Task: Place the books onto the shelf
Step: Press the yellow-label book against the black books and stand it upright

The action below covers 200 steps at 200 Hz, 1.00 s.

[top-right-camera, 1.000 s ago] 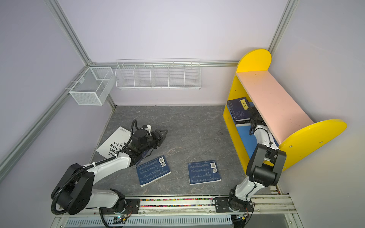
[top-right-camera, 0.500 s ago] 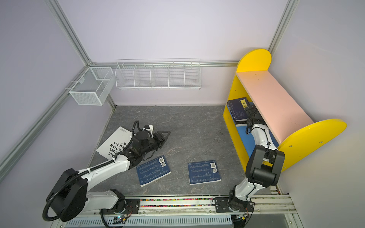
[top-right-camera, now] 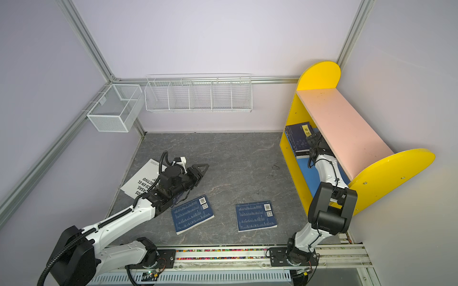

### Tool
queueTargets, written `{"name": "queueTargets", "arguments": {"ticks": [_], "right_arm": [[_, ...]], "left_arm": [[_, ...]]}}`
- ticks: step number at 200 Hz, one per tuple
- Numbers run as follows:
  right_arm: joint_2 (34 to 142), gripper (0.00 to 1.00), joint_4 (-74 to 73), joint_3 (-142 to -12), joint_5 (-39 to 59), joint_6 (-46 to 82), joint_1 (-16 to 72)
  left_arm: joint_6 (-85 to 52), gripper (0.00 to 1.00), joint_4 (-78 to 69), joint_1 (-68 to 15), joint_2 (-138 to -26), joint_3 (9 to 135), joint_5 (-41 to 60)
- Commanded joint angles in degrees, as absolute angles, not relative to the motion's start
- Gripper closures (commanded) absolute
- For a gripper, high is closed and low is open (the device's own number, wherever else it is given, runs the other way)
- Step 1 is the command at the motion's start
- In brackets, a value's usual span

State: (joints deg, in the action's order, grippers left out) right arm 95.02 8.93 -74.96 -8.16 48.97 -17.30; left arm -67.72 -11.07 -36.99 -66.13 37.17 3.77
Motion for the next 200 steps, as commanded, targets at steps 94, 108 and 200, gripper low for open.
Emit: {"name": "queueTargets", "arguments": {"ticks": [94,108,200], "right_arm": [[81.04,0.12,19.82,-64.79,4.26,50.57,-10.94],[79.62,0.12,17.28,-63.09,3.89,51.15,-10.91],[85.26,0.12,15.13,-66.28,-4.90,45.47,-8.75]], "left_arm": [[-56.84,0.22,7.78,-37.27,-59.19,37.59,-6.53],[-56.70,0.22,7.28,-37.27,-58.72,36.63,-6.85],[-56.36,0.23,3.84,-37.27,-61.85,35.80,-5.19]]}}
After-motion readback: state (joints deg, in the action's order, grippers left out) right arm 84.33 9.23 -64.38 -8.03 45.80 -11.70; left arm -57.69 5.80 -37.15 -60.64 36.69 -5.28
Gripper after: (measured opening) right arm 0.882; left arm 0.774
